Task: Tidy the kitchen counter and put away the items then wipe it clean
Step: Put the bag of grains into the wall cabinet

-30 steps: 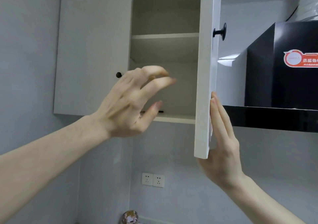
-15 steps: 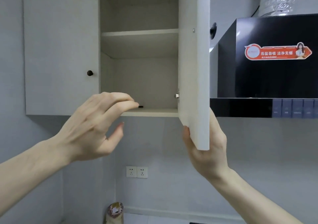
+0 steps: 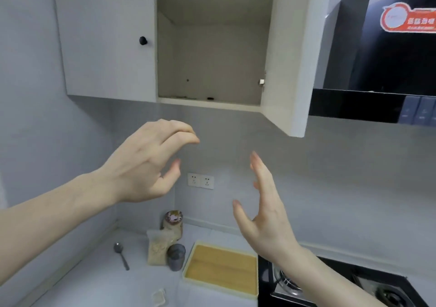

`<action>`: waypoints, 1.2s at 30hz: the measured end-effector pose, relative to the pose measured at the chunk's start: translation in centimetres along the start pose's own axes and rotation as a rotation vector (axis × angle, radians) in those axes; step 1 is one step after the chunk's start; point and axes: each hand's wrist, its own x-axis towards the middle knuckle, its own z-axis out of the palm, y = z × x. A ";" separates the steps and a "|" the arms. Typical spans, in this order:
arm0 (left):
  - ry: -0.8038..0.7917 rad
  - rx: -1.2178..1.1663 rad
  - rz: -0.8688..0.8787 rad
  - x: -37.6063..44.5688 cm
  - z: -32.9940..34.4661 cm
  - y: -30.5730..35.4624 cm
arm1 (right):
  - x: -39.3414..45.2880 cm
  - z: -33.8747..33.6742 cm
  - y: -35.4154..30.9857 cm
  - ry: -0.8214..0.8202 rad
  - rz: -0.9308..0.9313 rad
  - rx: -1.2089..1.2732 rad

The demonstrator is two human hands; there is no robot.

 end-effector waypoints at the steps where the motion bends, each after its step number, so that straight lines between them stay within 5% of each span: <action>1: -0.028 -0.015 -0.029 -1.1 0.5 -0.2 | -0.3 0.7 -0.1 -0.053 -0.004 -0.017; 12: -0.403 -0.184 -0.479 -16.7 8.3 -5.9 | -0.9 13.7 2.1 -0.667 0.156 -0.033; 18: -0.618 -0.237 -0.625 -25.3 12.9 -9.7 | -2.5 21.9 6.4 -0.863 0.324 -0.050; 36: -0.794 -0.308 -0.964 -33.4 21.9 -12.7 | -1.0 38.9 21.1 -1.084 0.550 -0.141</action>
